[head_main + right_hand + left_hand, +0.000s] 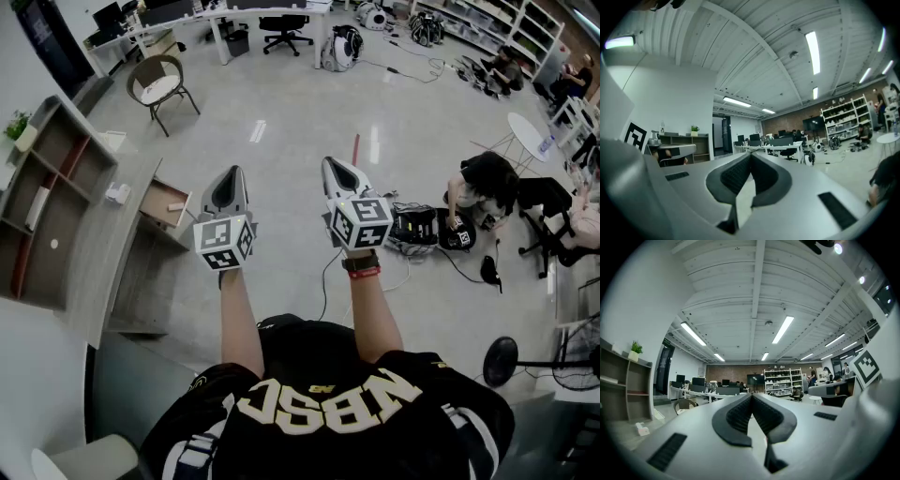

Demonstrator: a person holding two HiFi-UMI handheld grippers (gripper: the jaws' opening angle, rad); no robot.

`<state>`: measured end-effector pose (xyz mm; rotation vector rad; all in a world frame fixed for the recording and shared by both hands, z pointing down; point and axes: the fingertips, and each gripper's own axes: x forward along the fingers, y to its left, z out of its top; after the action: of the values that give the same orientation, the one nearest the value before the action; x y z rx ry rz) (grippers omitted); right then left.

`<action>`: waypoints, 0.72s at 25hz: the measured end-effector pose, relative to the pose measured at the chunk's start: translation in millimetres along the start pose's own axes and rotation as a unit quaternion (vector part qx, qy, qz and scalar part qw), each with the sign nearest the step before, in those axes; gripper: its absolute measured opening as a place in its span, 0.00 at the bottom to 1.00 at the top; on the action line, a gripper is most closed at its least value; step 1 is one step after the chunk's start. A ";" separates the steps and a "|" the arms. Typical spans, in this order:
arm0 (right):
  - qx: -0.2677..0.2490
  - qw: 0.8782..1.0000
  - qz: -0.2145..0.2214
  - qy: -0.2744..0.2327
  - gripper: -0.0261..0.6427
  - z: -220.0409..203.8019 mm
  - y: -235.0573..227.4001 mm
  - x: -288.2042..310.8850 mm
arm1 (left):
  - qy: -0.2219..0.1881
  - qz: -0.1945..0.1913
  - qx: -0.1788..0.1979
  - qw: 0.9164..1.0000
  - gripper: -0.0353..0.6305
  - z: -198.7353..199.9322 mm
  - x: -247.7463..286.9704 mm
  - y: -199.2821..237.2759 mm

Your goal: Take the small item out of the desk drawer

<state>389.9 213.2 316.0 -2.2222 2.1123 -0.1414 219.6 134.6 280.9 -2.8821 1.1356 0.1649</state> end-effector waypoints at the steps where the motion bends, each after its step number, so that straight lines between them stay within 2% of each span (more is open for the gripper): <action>1: -0.001 1.000 0.002 0.005 0.05 -1.9 -6.1 -3.5 | 0.002 0.004 -0.004 1.000 0.08 -1.9 2.5 -2.7; 5: 0.000 1.000 0.010 0.022 0.05 -11.7 -17.8 -11.2 | 0.006 0.023 -0.018 1.000 0.08 -5.9 2.6 -0.9; 9: 0.010 0.999 0.020 0.025 0.05 -16.5 -17.9 -1.6 | 0.006 0.029 -0.016 0.999 0.08 -7.0 -0.5 -0.5; 14: 0.053 0.996 0.061 0.035 0.05 -33.7 7.2 27.7 | 0.029 0.030 -0.012 0.999 0.08 -27.5 -0.4 8.9; 18: 0.058 0.994 0.087 0.040 0.05 -39.9 33.1 54.3 | 0.033 0.037 -0.012 0.999 0.08 -32.7 0.8 25.1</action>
<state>355.2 157.7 352.7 -1.9905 2.2630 -0.3400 205.7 113.3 313.4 -2.8881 1.2605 0.0881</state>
